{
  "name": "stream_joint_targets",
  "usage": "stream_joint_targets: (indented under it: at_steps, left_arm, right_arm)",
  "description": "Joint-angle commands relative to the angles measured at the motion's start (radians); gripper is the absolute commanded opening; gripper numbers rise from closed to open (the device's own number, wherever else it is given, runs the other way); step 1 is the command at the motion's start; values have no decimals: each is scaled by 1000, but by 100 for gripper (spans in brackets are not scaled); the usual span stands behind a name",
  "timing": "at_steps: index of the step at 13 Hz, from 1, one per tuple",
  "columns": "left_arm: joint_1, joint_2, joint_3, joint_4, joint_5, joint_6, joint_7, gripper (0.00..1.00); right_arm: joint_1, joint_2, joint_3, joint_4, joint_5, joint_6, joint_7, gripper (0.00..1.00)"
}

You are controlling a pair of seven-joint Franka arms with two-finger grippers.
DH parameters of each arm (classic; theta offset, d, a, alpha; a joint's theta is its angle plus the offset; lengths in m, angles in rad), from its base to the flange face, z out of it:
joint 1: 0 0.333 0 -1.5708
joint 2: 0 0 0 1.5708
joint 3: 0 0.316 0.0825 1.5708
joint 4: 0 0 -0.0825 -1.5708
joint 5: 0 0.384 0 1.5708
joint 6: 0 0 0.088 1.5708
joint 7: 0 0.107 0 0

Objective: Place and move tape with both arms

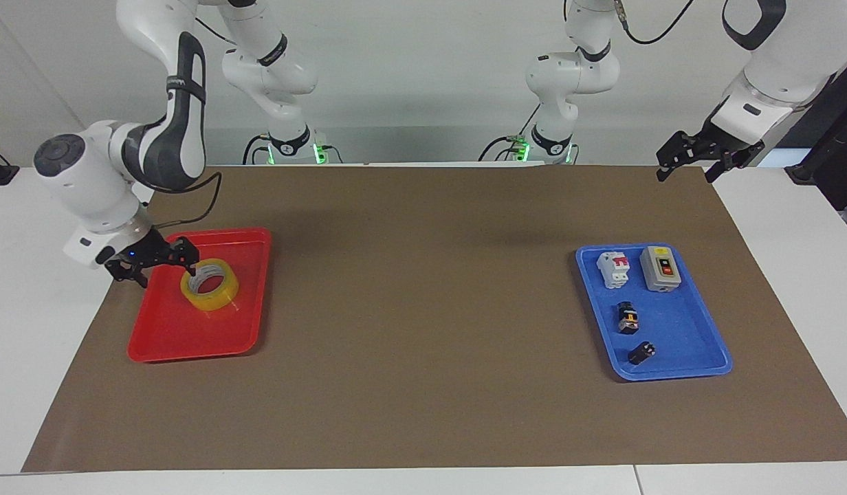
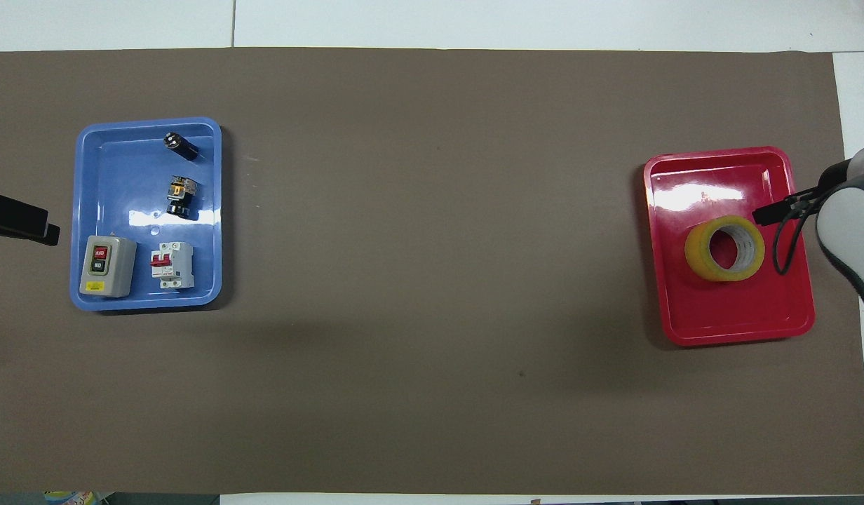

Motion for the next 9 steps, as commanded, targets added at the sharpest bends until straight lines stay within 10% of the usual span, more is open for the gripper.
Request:
stream_joint_targets:
  at_steps: [1,9]
  left_arm:
    - [4,-19,0,-17,-17,5,14,100]
    - [4,-19,0,-17,-15,5,14,100]
  right_arm:
    - [2,21,7,227,9,-227,68,100]
    - [10,-154,0,216,3,-534,119,100]
